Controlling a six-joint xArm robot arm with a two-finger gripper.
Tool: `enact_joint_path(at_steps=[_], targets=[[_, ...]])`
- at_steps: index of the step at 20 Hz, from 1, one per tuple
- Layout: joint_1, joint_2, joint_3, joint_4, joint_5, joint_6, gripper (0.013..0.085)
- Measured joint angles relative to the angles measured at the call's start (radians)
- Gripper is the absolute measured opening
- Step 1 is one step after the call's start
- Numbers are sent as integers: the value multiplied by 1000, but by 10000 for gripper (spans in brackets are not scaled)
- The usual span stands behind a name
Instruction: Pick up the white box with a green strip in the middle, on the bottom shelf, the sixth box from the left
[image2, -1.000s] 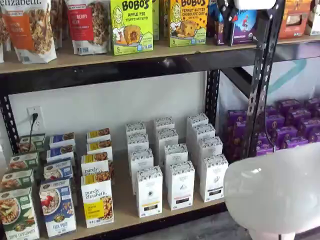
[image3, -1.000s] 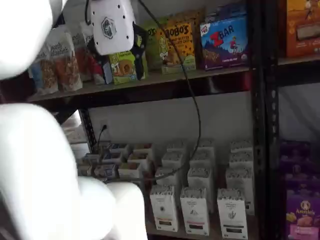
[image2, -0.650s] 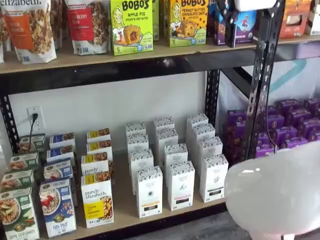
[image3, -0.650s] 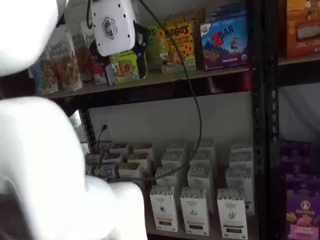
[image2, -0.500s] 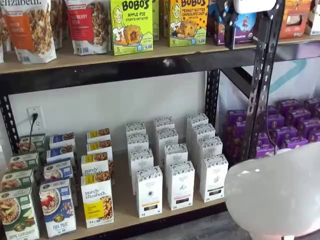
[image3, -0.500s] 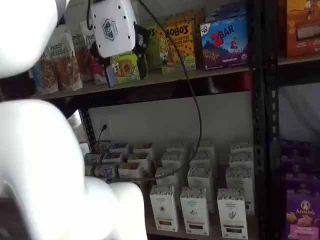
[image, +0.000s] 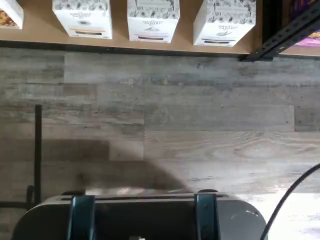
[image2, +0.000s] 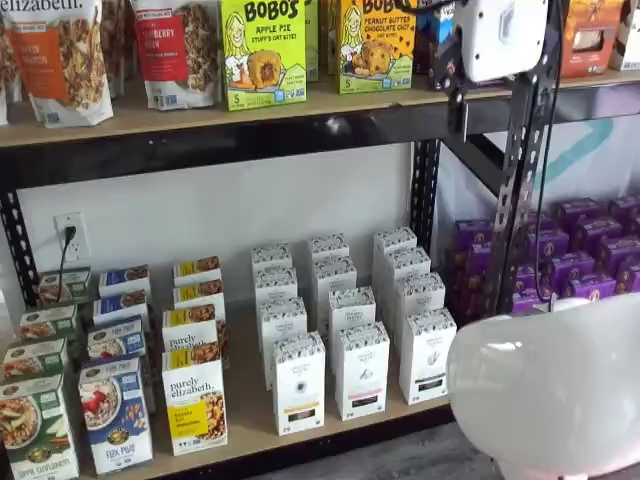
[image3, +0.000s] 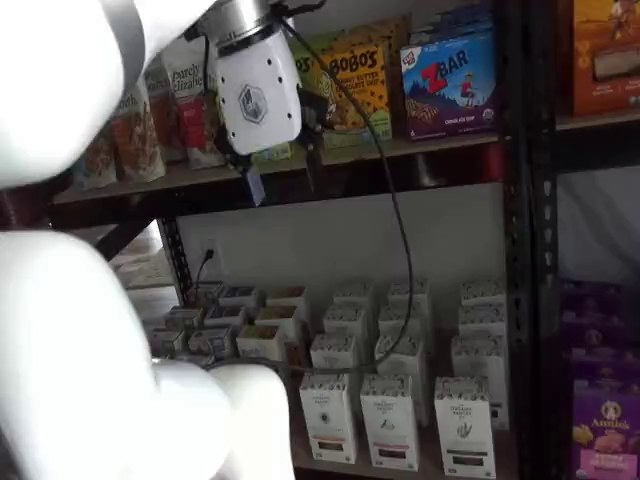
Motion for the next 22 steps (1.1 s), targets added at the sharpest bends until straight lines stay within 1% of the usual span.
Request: enact_joint_path(at_steps=[2,6,9,11,13,15,18,19,21,22], targets=[[-18,-9,48,-3,-44,-14,850],[-55,-36,155,9,-159,-39,850],[-61,-40,236,-1,-242,-38,850],[-57,-46,286,-16,-303,-27,850],[-64,-47,333,-12,-365,-27,850],[-73,-31,363,-1,-405,-34,850],[-66,-8,406,-26,-473,-15,850],[-70,4,416,-24,-492,-18,850],[-94,29,440,11,-539,-47,850],[-99,40,453,14,-564,-51,850]])
